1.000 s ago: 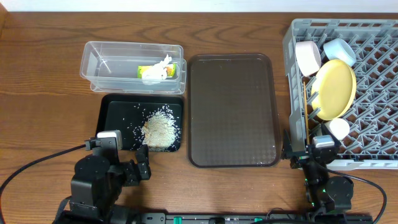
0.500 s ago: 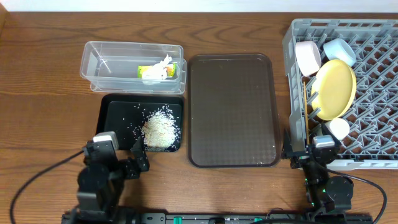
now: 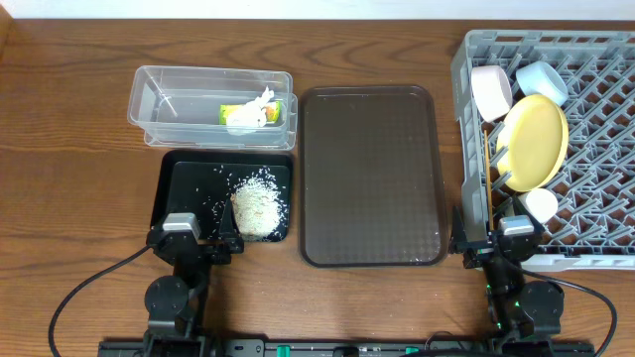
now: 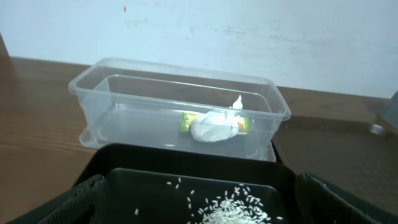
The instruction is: Sort waste into correct bins and load items into the dishwasher rack
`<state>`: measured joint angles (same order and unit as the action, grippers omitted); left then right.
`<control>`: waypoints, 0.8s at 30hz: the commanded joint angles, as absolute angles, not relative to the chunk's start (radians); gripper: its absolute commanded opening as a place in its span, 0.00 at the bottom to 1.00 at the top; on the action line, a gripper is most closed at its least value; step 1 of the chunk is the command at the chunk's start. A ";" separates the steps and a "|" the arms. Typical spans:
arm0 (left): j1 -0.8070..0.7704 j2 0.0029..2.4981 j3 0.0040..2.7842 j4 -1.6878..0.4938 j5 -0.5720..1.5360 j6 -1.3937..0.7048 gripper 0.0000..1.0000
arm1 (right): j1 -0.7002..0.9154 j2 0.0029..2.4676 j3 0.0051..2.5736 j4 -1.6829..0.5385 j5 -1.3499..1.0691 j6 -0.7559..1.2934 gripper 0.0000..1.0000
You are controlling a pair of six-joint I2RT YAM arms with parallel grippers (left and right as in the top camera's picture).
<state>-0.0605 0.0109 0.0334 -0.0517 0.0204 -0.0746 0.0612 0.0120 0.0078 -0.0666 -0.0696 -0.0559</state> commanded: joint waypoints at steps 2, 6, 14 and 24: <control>-0.056 0.001 0.004 -0.070 0.023 0.004 0.97 | 0.047 0.005 0.006 -0.070 -0.060 -0.061 0.99; -0.056 0.001 0.004 -0.070 0.019 -0.001 0.97 | 0.047 0.005 0.006 -0.070 -0.060 -0.061 0.99; -0.055 0.001 0.004 -0.069 0.019 -0.001 0.97 | 0.047 0.005 0.006 -0.070 -0.060 -0.061 0.99; -0.056 0.002 0.004 -0.069 0.019 -0.001 0.97 | 0.047 0.005 0.006 -0.070 -0.060 -0.060 0.99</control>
